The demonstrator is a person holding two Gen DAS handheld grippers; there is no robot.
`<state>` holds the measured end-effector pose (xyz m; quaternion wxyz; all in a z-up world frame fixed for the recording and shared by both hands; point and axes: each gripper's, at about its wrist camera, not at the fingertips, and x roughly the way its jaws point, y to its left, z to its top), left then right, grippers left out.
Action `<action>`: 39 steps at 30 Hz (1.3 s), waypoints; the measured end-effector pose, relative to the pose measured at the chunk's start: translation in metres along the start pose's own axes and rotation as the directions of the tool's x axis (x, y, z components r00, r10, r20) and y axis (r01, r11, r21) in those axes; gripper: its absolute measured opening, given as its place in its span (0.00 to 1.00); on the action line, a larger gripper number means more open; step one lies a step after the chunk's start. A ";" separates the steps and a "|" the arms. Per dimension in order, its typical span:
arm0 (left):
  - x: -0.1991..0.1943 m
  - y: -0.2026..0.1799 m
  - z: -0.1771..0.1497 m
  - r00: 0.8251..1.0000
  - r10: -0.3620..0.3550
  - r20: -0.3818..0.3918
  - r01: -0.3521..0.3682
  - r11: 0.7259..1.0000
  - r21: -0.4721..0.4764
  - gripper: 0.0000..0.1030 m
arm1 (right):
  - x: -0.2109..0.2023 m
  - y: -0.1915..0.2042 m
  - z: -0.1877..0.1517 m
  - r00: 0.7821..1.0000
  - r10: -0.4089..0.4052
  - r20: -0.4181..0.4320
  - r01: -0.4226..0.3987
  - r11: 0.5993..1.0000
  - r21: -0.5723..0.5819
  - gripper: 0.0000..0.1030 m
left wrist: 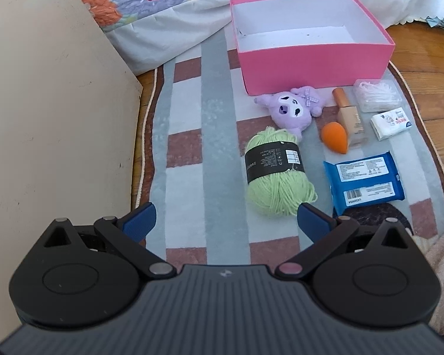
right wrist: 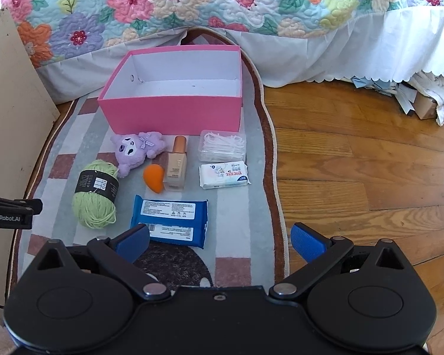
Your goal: Organize objects
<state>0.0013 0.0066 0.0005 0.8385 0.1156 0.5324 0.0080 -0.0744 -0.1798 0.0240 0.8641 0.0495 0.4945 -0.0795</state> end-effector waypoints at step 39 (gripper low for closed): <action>-0.002 -0.012 -0.004 0.996 -0.078 0.033 0.078 0.997 -0.007 1.00 | 0.011 -0.011 -0.006 1.000 -0.009 -0.021 0.010 0.999 0.046 1.00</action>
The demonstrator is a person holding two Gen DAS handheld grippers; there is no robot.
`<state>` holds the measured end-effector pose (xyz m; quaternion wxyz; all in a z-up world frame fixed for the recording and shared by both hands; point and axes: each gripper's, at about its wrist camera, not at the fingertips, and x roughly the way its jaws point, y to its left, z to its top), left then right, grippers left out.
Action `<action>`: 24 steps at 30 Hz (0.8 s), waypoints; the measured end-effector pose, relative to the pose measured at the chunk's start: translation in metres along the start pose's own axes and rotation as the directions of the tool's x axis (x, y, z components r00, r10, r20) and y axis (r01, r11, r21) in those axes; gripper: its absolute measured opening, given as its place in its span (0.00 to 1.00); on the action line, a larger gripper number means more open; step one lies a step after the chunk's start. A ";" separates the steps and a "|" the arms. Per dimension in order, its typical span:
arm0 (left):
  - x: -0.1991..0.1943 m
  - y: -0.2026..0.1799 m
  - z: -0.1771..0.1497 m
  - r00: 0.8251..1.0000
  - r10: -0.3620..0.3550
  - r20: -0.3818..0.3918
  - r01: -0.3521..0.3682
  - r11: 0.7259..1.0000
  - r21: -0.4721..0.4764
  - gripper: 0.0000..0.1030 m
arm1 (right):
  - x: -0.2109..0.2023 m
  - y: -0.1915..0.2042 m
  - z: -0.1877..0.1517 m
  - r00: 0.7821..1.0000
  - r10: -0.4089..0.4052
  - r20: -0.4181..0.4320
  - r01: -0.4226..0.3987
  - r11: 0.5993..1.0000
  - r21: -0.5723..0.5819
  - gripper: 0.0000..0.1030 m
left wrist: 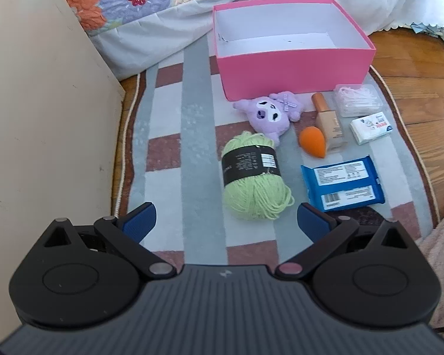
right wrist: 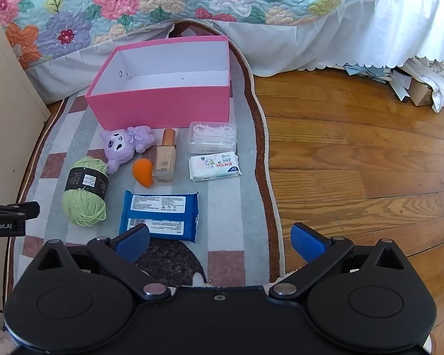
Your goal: Organize objects
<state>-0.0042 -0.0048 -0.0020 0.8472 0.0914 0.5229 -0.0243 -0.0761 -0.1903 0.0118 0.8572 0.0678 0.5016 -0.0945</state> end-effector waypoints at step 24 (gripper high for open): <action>-0.030 -0.001 0.002 0.998 0.023 0.061 -0.023 1.000 0.004 1.00 | -0.006 -0.006 -0.003 1.000 0.012 0.014 -0.012 1.000 0.009 1.00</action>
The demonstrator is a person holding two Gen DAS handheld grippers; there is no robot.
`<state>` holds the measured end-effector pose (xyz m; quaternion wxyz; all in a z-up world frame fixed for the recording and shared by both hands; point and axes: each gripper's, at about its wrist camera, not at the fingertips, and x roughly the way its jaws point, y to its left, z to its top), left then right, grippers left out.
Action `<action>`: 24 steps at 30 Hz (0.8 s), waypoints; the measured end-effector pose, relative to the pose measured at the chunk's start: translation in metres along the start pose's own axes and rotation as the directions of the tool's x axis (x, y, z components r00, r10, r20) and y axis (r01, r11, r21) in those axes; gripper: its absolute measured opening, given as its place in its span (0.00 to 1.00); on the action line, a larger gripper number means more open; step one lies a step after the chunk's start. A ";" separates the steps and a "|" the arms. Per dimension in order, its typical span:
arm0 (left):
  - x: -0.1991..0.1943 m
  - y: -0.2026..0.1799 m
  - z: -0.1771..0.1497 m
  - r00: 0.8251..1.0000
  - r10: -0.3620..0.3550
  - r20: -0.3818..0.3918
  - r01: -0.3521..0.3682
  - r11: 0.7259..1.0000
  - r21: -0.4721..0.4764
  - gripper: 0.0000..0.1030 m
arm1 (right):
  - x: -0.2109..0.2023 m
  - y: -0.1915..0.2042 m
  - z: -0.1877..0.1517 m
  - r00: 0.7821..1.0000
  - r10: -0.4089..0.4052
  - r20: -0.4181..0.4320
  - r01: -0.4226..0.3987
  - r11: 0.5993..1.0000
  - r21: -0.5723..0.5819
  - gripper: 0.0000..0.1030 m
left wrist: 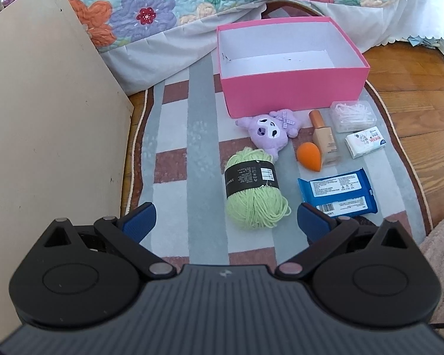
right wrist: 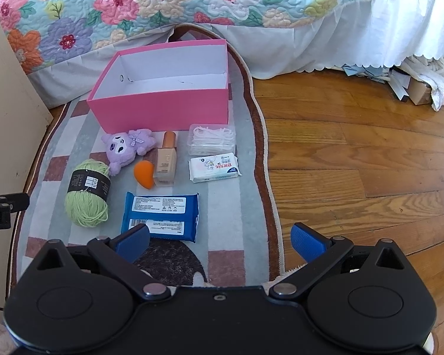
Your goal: Organize objects
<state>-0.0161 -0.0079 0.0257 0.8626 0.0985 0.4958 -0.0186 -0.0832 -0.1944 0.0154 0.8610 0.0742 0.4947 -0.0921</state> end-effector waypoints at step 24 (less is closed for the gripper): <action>0.018 -0.026 0.029 0.997 -0.079 0.012 0.078 0.991 0.110 0.98 | 0.011 -0.017 0.015 0.964 0.202 0.172 -0.194 0.979 -0.058 0.99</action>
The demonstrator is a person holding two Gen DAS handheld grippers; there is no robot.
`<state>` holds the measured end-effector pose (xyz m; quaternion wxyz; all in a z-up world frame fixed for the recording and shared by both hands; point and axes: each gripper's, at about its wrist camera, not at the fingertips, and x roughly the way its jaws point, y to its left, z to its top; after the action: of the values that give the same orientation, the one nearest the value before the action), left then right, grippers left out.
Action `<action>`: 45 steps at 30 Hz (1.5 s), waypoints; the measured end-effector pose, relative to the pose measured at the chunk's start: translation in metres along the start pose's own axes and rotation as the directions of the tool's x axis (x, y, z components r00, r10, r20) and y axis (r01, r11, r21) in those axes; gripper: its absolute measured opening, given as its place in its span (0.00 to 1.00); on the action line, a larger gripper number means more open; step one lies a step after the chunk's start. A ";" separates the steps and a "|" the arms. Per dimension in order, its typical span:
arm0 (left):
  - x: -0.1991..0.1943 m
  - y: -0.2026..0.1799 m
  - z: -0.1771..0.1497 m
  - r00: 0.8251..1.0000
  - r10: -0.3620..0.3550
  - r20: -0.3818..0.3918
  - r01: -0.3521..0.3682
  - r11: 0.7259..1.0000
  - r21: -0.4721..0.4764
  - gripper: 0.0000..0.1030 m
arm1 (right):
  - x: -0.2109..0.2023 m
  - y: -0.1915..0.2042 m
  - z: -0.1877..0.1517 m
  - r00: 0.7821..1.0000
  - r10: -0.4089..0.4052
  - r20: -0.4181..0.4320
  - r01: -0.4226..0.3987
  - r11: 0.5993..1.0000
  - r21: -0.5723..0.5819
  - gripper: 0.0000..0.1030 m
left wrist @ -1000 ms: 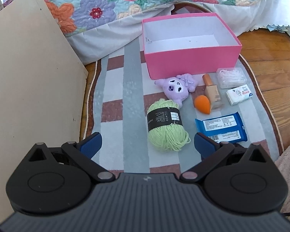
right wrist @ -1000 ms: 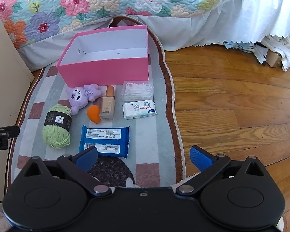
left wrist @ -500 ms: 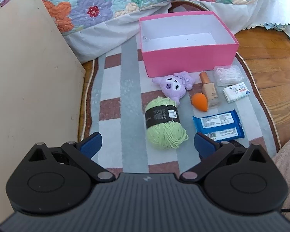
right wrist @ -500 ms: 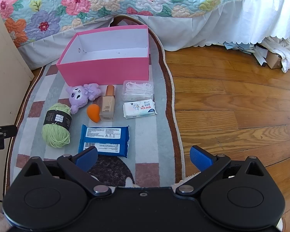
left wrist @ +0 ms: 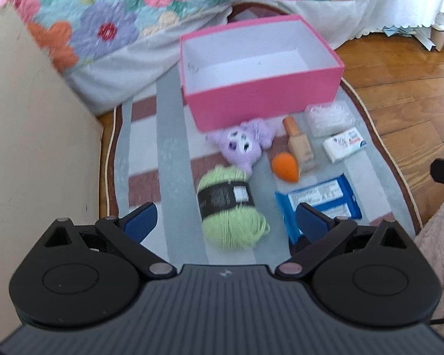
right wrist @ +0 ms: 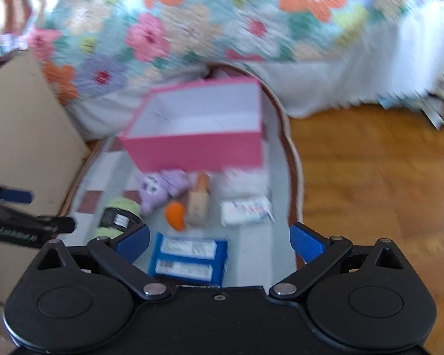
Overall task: Organize objects
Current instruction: 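Lower the left tool to the blue wet-wipe pack and close on it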
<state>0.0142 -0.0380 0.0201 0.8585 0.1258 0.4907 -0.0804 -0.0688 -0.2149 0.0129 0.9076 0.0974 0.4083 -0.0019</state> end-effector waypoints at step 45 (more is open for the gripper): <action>0.174 -0.055 -0.016 0.931 -0.246 -0.270 0.199 0.962 -0.188 0.67 | 0.199 -0.050 -0.054 0.857 0.295 -0.423 -0.128 0.916 0.380 0.36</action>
<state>0.0746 -0.0889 -0.1454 0.7694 0.0117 0.6275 -0.1190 0.0195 -0.2389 -0.1781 0.7447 0.2944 0.5966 0.0531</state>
